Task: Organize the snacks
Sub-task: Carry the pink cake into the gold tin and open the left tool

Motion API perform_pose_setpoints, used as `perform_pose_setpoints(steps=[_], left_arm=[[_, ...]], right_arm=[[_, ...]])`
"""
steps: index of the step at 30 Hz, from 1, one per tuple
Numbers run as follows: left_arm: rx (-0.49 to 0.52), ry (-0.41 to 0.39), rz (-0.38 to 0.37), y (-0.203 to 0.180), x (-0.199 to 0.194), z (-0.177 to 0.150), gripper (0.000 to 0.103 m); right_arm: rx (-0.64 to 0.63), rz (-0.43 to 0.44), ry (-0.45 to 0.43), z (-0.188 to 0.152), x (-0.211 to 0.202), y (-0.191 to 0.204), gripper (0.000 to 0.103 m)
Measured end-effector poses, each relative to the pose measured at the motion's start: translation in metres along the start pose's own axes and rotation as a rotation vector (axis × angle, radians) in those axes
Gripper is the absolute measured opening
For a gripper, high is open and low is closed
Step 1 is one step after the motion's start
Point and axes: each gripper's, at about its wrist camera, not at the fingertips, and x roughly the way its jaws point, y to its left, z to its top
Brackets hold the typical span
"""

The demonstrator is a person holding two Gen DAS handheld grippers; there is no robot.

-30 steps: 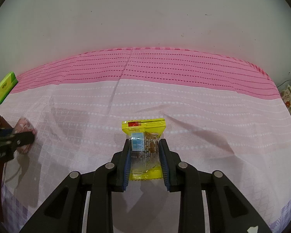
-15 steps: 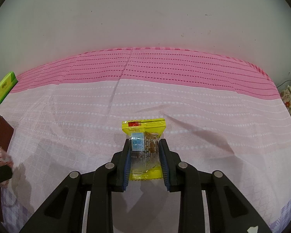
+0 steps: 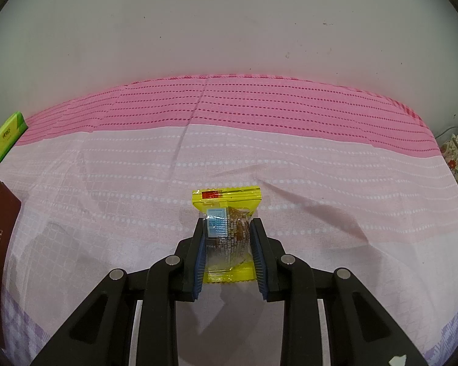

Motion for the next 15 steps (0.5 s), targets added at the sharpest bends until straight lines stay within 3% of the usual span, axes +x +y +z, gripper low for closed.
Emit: perform_pose_setpoints(steps=[15], left_arm=[[-0.131, 0.007, 0.161, 0.118, 0.008, 0.015, 0.025]], right_arm=[[-0.001, -0.001, 0.0, 0.0, 0.001, 0.0, 0.027]])
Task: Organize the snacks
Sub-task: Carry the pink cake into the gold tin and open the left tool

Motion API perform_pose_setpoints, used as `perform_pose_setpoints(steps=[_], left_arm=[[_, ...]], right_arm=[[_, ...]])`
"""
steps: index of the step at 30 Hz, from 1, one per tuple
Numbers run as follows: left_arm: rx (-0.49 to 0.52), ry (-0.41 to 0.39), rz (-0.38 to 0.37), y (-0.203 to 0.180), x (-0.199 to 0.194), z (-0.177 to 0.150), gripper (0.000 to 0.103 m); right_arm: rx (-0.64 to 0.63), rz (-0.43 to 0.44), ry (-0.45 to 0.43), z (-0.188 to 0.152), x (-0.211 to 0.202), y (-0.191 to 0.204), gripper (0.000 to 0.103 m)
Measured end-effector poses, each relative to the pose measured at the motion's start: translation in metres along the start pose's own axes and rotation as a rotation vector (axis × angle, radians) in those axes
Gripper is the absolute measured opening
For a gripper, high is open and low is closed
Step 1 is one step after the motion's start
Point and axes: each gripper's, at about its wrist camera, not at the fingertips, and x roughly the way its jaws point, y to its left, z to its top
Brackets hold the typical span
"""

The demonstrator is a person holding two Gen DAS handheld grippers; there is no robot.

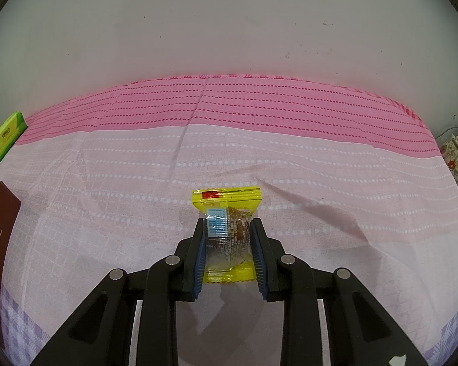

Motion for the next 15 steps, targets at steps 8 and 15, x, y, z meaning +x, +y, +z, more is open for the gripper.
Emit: perform_pose_setpoints(steps=[8, 15], left_arm=[[0.029, 0.04, -0.003, 0.007, 0.03, -0.001, 0.025], [0.074, 0.088, -0.015, -0.01, 0.052, -0.008, 0.025]], right_arm=[[-0.001, -0.002, 0.0, 0.0, -0.001, 0.0, 0.027], [-0.002, -0.004, 0.0, 0.0, -0.001, 0.0, 0.027]])
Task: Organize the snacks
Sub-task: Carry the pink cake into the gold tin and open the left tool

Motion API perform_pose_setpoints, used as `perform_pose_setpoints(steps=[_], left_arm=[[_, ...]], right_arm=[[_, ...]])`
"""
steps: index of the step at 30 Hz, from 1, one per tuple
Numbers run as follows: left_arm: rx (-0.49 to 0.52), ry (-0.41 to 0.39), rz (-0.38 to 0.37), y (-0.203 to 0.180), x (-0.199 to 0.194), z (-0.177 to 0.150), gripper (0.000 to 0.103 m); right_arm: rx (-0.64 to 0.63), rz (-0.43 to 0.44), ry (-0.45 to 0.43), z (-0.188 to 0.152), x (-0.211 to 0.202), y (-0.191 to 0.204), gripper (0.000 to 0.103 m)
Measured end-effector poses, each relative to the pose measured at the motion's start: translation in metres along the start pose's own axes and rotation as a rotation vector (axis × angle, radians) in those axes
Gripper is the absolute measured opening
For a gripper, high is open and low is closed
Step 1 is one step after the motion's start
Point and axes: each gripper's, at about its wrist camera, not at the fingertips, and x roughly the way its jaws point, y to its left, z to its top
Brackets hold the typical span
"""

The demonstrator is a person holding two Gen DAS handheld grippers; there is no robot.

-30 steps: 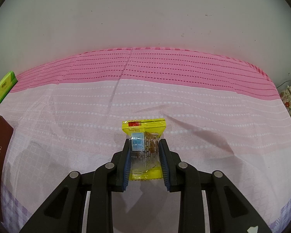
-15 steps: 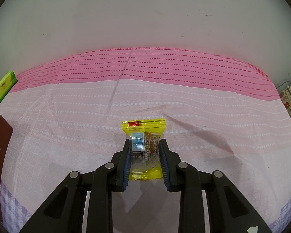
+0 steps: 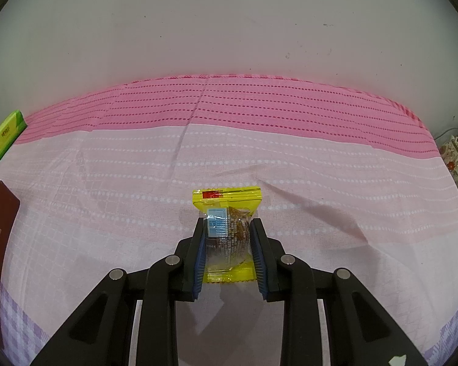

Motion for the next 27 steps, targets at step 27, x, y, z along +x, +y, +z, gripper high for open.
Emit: perform_pose_setpoints(steps=[27], left_arm=[[0.064, 0.084, 0.062, -0.013, 0.027, -0.014, 0.026]], right_arm=[[-0.004, -0.002, 0.0, 0.0, 0.0, 0.0, 0.027]])
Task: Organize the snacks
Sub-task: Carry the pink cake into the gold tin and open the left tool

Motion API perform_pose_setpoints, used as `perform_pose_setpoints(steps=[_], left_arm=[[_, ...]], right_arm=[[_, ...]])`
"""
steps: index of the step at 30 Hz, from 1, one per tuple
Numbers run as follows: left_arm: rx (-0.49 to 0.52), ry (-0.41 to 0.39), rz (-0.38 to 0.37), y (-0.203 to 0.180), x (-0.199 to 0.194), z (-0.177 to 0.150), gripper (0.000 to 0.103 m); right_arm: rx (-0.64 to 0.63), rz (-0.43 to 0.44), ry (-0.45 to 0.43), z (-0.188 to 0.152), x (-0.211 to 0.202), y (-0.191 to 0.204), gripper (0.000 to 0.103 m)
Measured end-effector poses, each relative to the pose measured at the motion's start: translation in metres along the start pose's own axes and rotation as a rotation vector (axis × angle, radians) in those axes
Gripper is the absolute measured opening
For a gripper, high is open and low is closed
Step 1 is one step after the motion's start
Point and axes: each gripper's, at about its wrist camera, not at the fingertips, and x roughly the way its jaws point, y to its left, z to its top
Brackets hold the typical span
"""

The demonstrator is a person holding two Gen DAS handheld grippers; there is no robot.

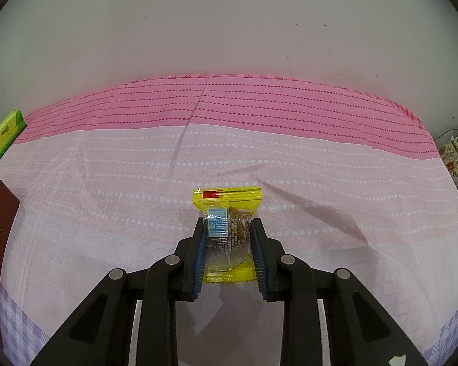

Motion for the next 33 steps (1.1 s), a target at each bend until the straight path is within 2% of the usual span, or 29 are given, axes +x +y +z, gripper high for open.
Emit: perform_pose_setpoints(steps=[10, 20, 24, 33], left_arm=[[-0.001, -0.025, -0.002, 0.0, -0.011, 0.0, 0.027], [-0.012, -0.12, -0.011, 0.003, -0.052, -0.001, 0.036], [-0.017, -0.174, -0.004, 0.005, -0.072, -0.009, 0.038], [-0.059, -0.225, 0.002, 0.029, -0.096, -0.04, 0.04]], right_arm=[[0.0, -0.002, 0.0, 0.0, 0.0, -0.002, 0.027], [-0.01, -0.01, 0.001, 0.001, 0.0, -0.001, 0.027], [-0.011, -0.01, 0.0, 0.001, 0.0, 0.0, 0.027], [-0.012, -0.009, 0.0, 0.0, 0.0, 0.0, 0.027]])
